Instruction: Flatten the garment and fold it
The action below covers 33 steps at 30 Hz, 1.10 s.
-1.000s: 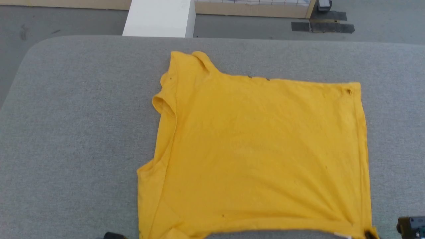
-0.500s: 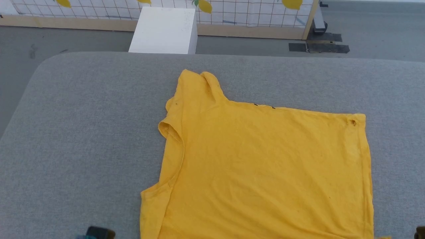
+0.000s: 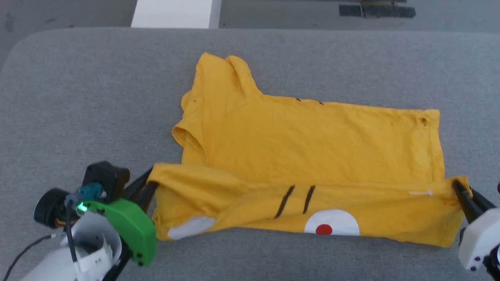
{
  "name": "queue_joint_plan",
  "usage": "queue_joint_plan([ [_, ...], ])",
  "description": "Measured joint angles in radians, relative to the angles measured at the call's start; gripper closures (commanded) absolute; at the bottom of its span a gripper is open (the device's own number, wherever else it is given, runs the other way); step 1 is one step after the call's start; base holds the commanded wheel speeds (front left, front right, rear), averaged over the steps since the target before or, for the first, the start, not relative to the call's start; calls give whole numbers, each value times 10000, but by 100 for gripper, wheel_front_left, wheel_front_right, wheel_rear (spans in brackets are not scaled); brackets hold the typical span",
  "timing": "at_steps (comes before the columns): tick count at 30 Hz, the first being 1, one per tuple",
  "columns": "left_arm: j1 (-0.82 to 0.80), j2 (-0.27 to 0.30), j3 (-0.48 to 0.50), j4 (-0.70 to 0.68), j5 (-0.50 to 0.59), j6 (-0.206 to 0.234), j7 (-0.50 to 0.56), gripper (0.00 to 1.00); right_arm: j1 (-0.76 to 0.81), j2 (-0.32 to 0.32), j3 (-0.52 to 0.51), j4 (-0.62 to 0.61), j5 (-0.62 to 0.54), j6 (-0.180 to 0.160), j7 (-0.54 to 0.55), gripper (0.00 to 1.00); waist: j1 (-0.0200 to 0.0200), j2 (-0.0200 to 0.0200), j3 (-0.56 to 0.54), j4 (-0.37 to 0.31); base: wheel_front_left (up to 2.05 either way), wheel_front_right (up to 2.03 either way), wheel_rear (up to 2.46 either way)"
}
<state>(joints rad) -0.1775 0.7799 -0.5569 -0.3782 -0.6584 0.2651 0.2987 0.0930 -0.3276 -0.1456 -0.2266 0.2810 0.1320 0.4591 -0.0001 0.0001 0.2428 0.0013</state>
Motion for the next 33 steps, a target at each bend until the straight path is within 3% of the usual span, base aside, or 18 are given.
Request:
queue_joint_plan([
  [11, -1430, -1296, -295, 2518, 113, -993, -1080, 100, -1171, -40, 742, 1227, -15, 0, -23, 100, 0, 0, 1254, -160, 0, 0, 0],
  [12, -1522, -1363, -385, 2847, 111, -1110, -1078, 95, -1220, -31, 748, 1300, -15, 0, -36, 100, 0, 0, 1338, -162, 0, 0, 0],
  [13, -1593, -1425, -428, 3101, 109, -1189, -1081, 71, -1262, -25, 750, 1373, -15, 0, -54, 100, 0, 0, 1397, -163, 0, 0, 0],
  [14, -1691, -1521, -460, 3404, 100, -1264, -1106, 55, -1318, -19, 750, 1463, -15, 0, -65, 100, 0, 0, 1457, -160, 0, 0, 0],
  [15, -1800, -1603, -523, 3682, 82, -1360, -1108, 53, -1359, -19, 750, 1521, -15, 0, -67, 68, 0, 0, 1503, -152, 0, 0, 0],
  [16, -1876, -1664, -562, 3896, 67, -1427, -1108, 40, -1382, -15, 756, 1563, -15, 0, -69, 54, 0, 0, 1524, -141, 0, 0, 0],
  [17, -1965, -1774, -600, 4146, 42, -1501, -1112, 22, -1394, -12, 761, 1609, -15, 0, -77, 0, 0, 0, 1531, -122, 0, 0, 0],
  [18, -2034, -1864, -631, 4357, 33, -1532, -1170, 2, -1414, -12, 780, 1630, -15, 0, -107, 0, 0, 0, 1517, -111, 0, 0, 0],
  [19, -2094, -1918, -658, 4514, 27, -1588, -1208, 0, -1438, -4, 784, 1649, -17, 0, -146, 0, 0, 0, 1489, -105, 0, 0, 0],
  [27, -1974, -2452, -46, 4842, -341, -1384, -2617, 0, -1320, 309, 437, 1321, -15, 0, -514, 0, 1, 0, 892, -86, 0, 0, 0],
  [32, -754, -2433, 637, 4046, -466, -640, -4004, 0, -459, 972, -407, 673, -462, 0, -991, 0, 1, 0, 262, -68, 0, 0, 0],
  [33, 175, -2470, 1183, 3434, -456, 0, -4999, 0, 105, 1572, -947, 309, -947, 0, -1509, 0, 1, 0, -114, -50, 0, 0, 0],
])
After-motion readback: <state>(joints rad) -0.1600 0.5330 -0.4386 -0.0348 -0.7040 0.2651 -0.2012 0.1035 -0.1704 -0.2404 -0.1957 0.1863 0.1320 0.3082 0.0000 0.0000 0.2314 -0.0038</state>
